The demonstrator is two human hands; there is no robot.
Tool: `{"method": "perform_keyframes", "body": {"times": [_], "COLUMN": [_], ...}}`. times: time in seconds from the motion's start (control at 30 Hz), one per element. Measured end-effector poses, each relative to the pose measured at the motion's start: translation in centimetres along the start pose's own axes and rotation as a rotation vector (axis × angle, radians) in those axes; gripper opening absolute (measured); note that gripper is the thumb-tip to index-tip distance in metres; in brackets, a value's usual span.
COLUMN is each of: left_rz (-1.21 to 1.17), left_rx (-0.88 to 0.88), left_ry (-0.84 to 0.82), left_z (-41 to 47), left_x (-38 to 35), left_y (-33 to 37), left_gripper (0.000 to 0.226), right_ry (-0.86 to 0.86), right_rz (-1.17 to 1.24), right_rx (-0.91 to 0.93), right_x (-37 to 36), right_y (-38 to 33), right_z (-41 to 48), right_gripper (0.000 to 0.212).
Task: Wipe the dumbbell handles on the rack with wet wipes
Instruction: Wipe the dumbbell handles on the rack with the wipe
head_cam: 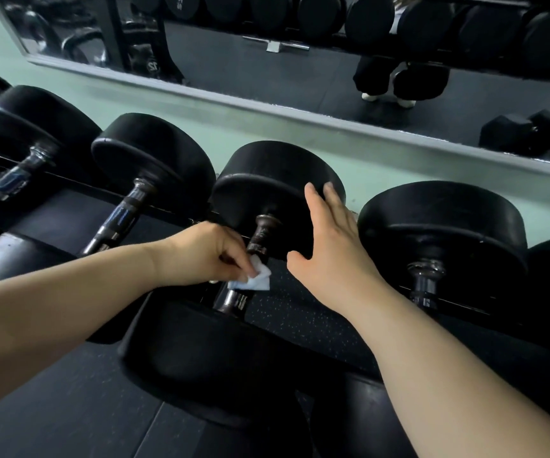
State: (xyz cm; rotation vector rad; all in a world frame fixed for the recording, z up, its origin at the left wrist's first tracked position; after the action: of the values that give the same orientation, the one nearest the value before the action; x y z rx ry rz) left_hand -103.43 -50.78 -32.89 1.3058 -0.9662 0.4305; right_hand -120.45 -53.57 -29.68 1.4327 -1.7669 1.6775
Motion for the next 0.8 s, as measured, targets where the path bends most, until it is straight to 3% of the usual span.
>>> {"method": "perform_keyframes", "body": {"times": [0.07, 0.2, 0.3, 0.37, 0.43, 0.5, 0.57, 0.7, 0.73, 0.8], "left_rz": [0.014, 0.082, 0.098, 0.153, 0.215, 0.261, 0.208, 0.022, -0.072, -0.449], "left_rx": [0.002, 0.029, -0.077, -0.077, -0.038, 0.036, 0.089, 0.155, 0.183, 0.297], "left_ry": [0.013, 0.211, 0.028, -0.091, -0.015, 0.184, 0.278, -0.004, 0.008, 0.265], "left_z": [0.0, 1.2, 0.5, 0.6, 1.5, 2.6, 2.6, 0.5, -0.2, -1.0], "left_x": [0.1, 0.2, -0.5, 0.0, 0.8, 1.1, 0.8, 0.6, 0.8, 1.9], "left_y": [0.0, 0.4, 0.9, 1.0, 0.9, 0.9, 1.1, 1.1, 1.3, 1.5], "left_gripper": [0.019, 0.015, 0.037, 0.030, 0.018, 0.017, 0.017, 0.011, 0.012, 0.016], "right_ry": [-0.005, 0.003, 0.001, 0.000, 0.006, 0.020, 0.032, 0.055, 0.065, 0.043], "right_rz": [0.028, 0.040, 0.044, 0.054, 0.064, 0.056, 0.053, 0.060, 0.065, 0.126], "right_rx": [0.003, 0.014, 0.015, 0.014, 0.019, 0.029, 0.032, 0.023, 0.030, 0.024], "right_x": [0.1, 0.1, 0.1, 0.0, 0.1, 0.1, -0.1, -0.4, -0.6, -0.3], "right_y": [0.0, 0.1, 0.2, 0.2, 0.2, 0.3, 0.3, 0.2, 0.3, 0.1], "right_z": [0.0, 0.0, 0.0, 0.1, 0.1, 0.2, 0.1, 0.4, 0.4, 0.4], "right_gripper": [0.081, 0.081, 0.084, 0.086, 0.085, 0.085, 0.085, 0.087, 0.087, 0.085]}}
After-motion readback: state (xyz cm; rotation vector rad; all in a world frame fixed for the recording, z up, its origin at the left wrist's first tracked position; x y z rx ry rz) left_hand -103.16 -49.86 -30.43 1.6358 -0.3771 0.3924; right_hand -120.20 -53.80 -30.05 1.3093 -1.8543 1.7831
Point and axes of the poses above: each hand's wrist, its own z-axis towards the middle knuckle, its own x-axis out of the back of the hand, y = z × x, the point moved 2 cm from there along z, towards the middle knuckle, and after that the axes turned 12 degrees about -x, right-handed, at the moved point
